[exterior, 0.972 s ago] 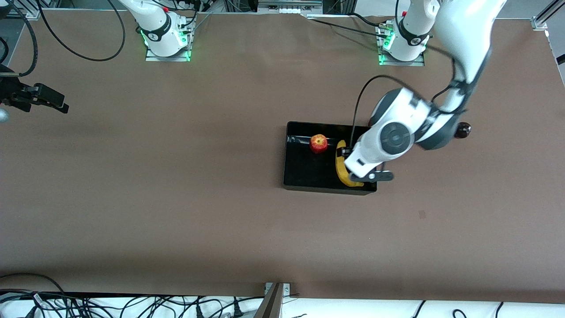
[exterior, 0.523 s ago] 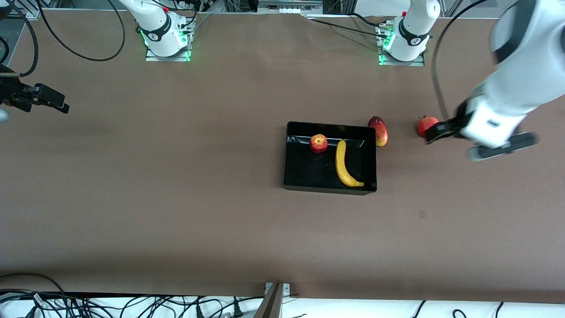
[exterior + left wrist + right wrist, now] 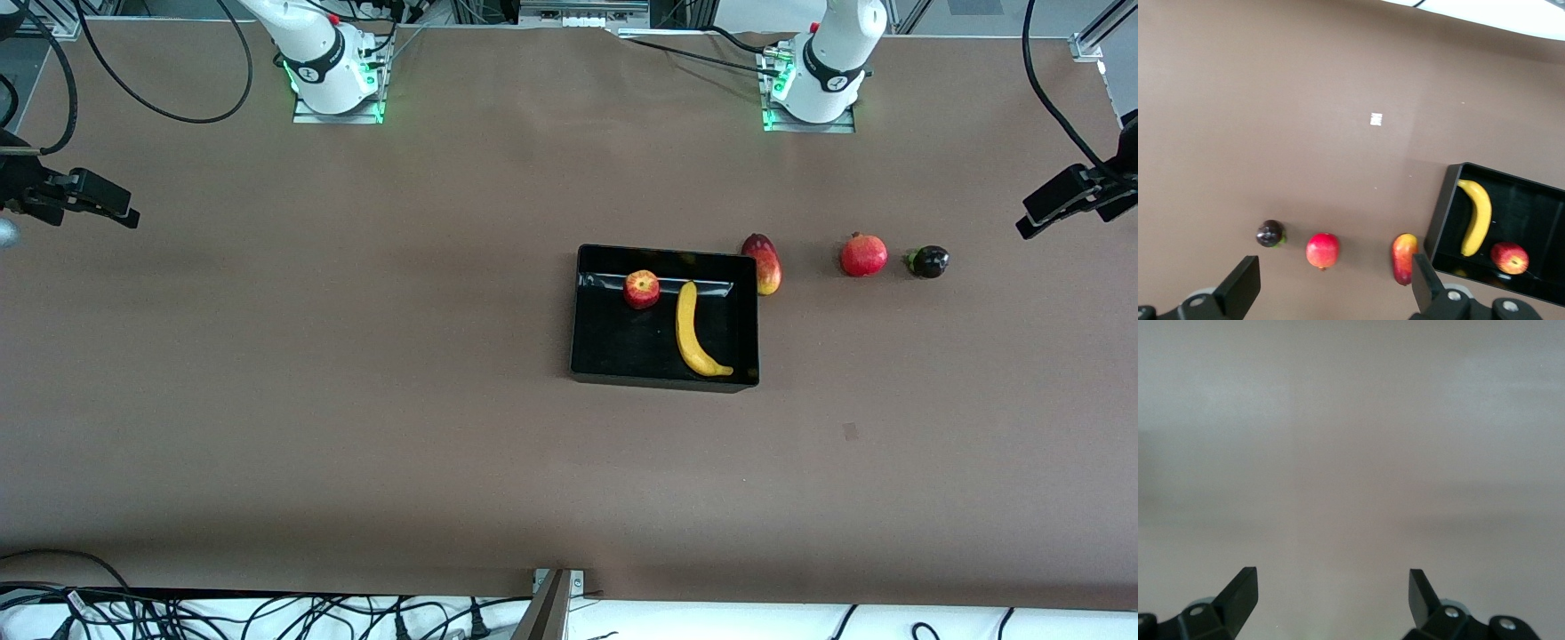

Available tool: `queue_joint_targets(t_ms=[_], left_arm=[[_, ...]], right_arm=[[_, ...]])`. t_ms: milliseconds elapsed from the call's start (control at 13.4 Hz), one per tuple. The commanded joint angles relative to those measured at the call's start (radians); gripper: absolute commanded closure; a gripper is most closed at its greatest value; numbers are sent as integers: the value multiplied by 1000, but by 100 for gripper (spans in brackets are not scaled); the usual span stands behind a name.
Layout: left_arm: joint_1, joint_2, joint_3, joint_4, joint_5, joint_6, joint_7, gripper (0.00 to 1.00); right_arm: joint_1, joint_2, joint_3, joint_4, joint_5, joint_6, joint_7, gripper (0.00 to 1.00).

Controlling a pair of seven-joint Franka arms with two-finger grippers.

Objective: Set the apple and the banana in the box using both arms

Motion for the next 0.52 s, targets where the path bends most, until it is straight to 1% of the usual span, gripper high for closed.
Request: queue_joint_targets(t_ms=[0, 449], left_arm=[[-22, -10, 27, -9, -29, -7, 65, 0], [-22, -10, 26, -11, -20, -13, 151, 0]], right_arm=[[7, -2, -6, 3, 2, -8, 10, 0], [7, -2, -6, 5, 2, -8, 10, 0]])
